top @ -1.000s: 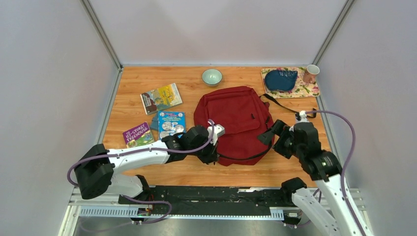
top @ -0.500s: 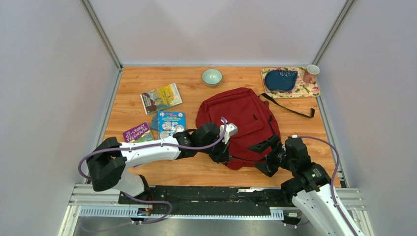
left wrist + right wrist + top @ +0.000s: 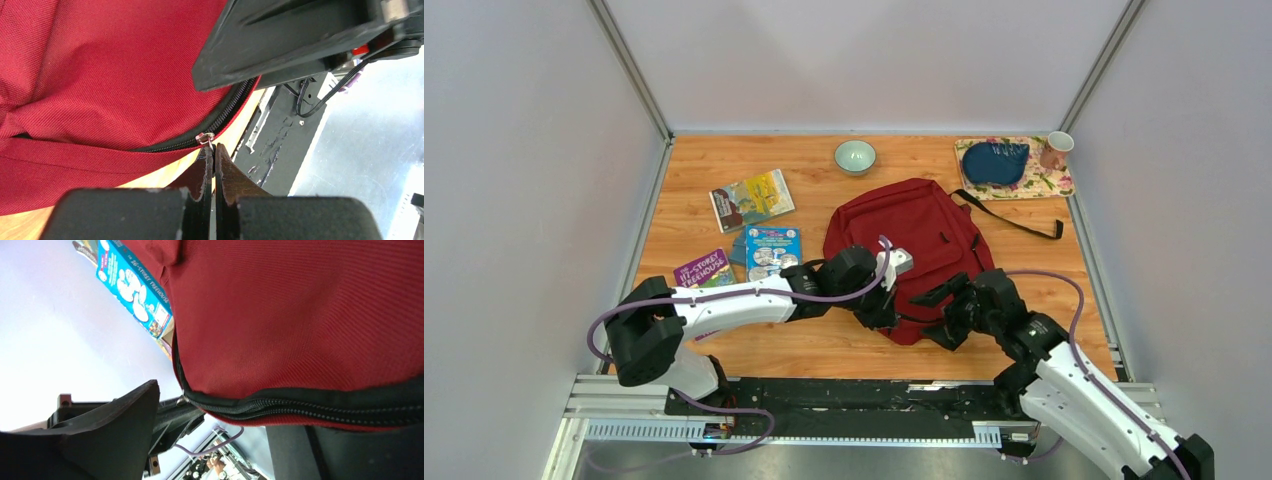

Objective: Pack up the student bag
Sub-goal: Unzip the student bag at the center of the board.

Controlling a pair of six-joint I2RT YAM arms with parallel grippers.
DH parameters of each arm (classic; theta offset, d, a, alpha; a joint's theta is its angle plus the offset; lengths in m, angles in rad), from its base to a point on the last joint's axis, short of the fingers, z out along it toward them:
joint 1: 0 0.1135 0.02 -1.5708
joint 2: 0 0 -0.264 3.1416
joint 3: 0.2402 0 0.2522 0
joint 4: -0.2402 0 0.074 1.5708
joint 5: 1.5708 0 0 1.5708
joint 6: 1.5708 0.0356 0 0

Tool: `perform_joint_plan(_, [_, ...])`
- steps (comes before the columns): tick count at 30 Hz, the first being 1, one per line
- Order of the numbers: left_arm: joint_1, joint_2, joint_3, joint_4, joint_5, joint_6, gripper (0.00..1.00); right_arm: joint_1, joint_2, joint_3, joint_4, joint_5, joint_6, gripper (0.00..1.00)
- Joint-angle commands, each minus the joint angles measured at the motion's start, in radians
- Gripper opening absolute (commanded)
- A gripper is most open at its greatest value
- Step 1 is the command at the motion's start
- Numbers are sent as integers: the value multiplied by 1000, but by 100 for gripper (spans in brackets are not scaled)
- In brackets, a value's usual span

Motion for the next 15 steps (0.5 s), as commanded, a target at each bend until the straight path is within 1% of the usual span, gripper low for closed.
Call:
perform_joint_plan(1, [-16,-9,51,36,33,42,0,27,70,-18,182,43,25,57])
perform_joint_plan(2, [-16,-11,55,23,35,59,0,27,84,-22,211,46,4,50])
perform_joint_plan(3, [-16,-14,67,6,33,79,0,25,98,-15,227,53,-31,39])
perform_joint_plan(4, [-16,-18,71,-38,20,123,0,25,108,-4,224,62,-106,6])
perform_joint_plan(5, [-16,-23,73,-60,7,143,0,25,133,25,204,73,-143,0])
perform_joint_plan(7, [-14,-49,67,-118,-40,202,0,25,154,39,150,86,-229,0])
perform_joint_plan(11, [14,-106,10,-206,-160,239,0,27,153,33,115,84,-341,0])
perform_joint_plan(15, [112,-173,-111,-243,-183,217,0,27,113,-6,73,86,-438,0])
